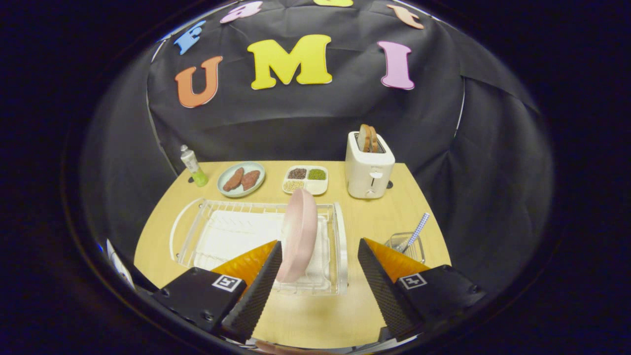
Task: Take the plate from the dish rack, then take the spoon from the basket and place it into the plate.
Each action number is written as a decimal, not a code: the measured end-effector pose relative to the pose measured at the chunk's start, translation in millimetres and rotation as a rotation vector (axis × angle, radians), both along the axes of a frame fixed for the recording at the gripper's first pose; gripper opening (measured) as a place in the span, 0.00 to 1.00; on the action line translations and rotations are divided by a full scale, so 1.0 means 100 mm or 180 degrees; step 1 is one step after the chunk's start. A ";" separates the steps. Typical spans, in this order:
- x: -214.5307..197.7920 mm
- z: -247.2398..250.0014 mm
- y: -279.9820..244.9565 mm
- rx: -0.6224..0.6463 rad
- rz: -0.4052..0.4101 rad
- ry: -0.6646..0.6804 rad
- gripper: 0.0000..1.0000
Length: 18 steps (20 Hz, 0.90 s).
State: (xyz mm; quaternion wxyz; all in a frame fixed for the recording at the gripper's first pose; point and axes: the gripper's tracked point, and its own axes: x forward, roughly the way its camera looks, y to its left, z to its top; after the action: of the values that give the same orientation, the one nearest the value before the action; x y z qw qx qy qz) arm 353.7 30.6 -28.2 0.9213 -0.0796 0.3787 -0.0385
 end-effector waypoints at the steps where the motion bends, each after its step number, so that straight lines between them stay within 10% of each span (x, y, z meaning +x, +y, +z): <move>1: 0.09 -0.01 -0.01 -0.0040 -0.0049 0.0077 1.00; 6: 0.42 -0.22 0.05 -0.0036 -0.0282 0.0749 0.93; 11: 0.53 -0.37 0.10 -0.0219 -0.0396 0.1098 0.53; 18: 0.47 -0.56 0.29 -0.0293 -0.0278 0.1392 0.33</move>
State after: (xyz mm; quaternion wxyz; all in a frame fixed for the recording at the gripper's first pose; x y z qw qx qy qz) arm 401.1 60.1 -84.6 0.8101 -0.1115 0.5703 -0.0774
